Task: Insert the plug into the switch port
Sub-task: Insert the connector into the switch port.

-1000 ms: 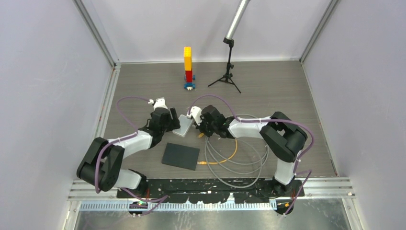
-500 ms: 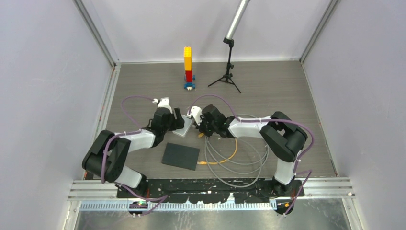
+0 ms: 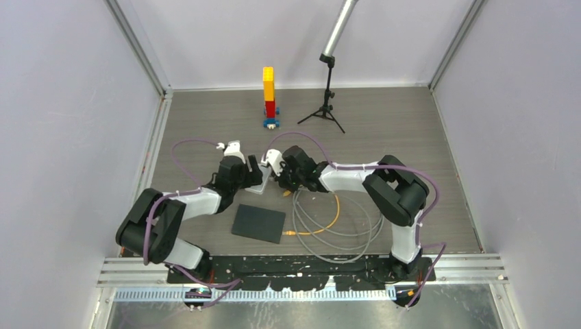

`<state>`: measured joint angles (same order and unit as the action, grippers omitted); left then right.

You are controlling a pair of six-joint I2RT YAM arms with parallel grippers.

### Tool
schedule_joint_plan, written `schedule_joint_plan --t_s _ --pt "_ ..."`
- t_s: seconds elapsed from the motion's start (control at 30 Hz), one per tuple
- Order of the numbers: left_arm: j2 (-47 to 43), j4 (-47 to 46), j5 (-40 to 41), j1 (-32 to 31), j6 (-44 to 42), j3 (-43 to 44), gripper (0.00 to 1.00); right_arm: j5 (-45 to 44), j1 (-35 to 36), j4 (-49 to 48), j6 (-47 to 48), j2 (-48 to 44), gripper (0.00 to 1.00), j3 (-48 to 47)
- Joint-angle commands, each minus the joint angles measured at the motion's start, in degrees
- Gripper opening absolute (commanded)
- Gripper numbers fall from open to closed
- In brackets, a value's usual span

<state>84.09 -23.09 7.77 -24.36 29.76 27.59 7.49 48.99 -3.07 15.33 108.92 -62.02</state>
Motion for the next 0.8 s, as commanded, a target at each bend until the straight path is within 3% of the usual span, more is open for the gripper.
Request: schedule_joint_plan --t_s 0.0,0.2,0.77 --pt "-4.70 0.93 5.42 0.23 -0.48 -1.38 0.73 1.50 0.18 -0.44 0.67 2.14 0.00 -4.08" --pt "-6.87 2.53 6.66 0.19 -1.31 -1.29 0.73 1.75 1.02 -0.35 0.87 2.80 0.01 -5.71" --pt "-2.66 2.53 6.69 0.19 -1.07 0.82 0.75 3.22 1.09 0.61 1.91 2.43 0.01 -4.46"
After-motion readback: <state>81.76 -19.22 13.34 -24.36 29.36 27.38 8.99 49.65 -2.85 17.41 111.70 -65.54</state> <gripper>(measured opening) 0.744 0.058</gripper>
